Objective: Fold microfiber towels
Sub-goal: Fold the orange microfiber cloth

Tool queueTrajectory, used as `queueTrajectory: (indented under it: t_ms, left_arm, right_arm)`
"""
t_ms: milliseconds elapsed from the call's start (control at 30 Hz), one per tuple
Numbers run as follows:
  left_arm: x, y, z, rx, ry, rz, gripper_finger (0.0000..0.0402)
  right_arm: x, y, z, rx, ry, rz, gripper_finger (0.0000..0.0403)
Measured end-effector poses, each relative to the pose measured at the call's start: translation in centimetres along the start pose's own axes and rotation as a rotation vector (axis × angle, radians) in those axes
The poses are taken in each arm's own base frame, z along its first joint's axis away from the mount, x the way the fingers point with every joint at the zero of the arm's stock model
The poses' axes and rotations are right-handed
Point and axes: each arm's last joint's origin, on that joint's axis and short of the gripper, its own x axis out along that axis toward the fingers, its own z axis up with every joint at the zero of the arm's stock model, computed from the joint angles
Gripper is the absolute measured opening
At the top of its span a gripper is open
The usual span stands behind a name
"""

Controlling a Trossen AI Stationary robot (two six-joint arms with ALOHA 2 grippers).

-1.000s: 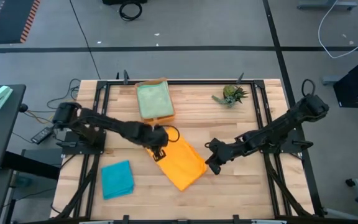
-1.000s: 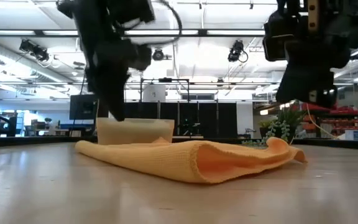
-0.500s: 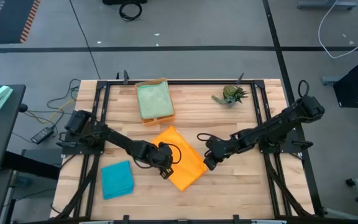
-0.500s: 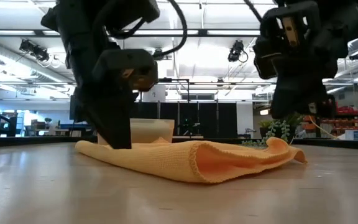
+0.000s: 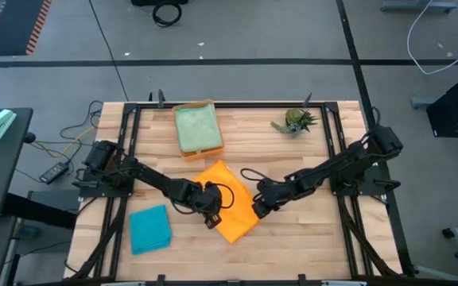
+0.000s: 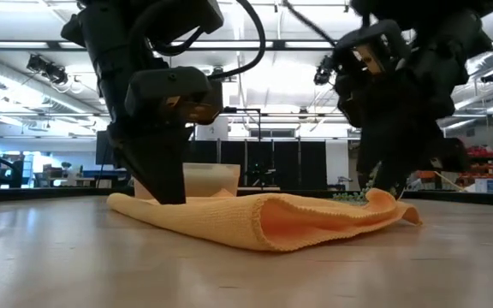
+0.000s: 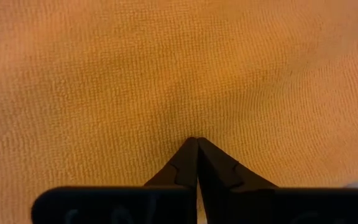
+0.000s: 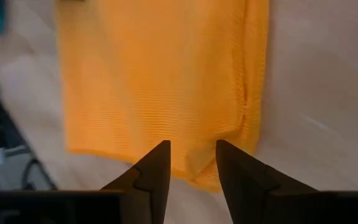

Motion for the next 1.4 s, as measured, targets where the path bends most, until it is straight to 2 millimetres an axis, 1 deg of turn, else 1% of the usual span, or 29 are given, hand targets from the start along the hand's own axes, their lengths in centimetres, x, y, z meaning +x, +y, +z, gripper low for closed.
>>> queueTrajectory:
  t_ms: [100,167,300,400,600,733,800,867,1033,1100,1200,1267,1400]
  left_arm:
    - [0.0,0.0,0.0,0.021,-0.002,-0.002,0.0006]
    - [0.0,0.0,0.0,0.035,-0.001,-0.003,0.0006]
    - [0.0,0.0,0.0,0.047,0.006,-0.005,0.0021]
    - [0.0,0.0,0.0,0.065,0.007,-0.005,0.0023]
    - [0.0,0.0,0.0,0.075,0.009,-0.004,0.0006]
    - [0.0,0.0,-0.1,0.080,0.009,-0.005,0.0017]
    - [0.0,0.0,-0.1,0.085,0.011,-0.003,0.0024]
    - [-0.1,0.0,-0.1,0.087,0.013,-0.002,0.0024]
    - [-0.1,0.0,-0.2,0.089,0.014,-0.002,0.0007]
    - [-0.1,0.0,-0.2,0.089,0.014,-0.001,0.0006]
    - [-0.1,0.0,-0.2,0.088,0.017,0.002,0.0016]
    - [-0.1,0.1,-0.2,0.088,0.023,0.009,0.0021]
    - [-0.2,0.2,-0.3,0.072,0.034,0.021,0.0010]
  right_arm:
    - [0.2,0.1,0.0,0.016,0.016,-0.080,0.0137]
    - [0.3,0.5,0.1,0.017,0.016,-0.085,0.0138]
    - [0.2,1.0,0.3,0.034,0.017,-0.072,0.0138]
    - [0.6,1.1,0.3,0.059,0.020,-0.079,0.0138]
    - [1.3,0.6,-0.4,0.089,0.045,-0.113,0.0138]
    - [1.3,0.5,-0.4,0.107,0.033,-0.129,0.0136]
    - [1.3,0.5,-0.3,0.107,0.012,-0.133,0.0125]
    - [1.3,0.5,-0.3,0.101,0.009,-0.132,0.0105]
    - [1.3,0.6,-0.3,0.062,0.010,-0.123,0.0031]
    - [1.3,0.6,-0.3,0.042,0.011,-0.124,0.0010]
    - [1.0,0.9,-0.3,0.036,0.021,-0.111,0.0007]
    - [0.3,1.2,-0.4,0.034,0.023,-0.092,0.0006]
    - [-1.0,1.2,-0.9,0.030,0.022,-0.116,0.0005]
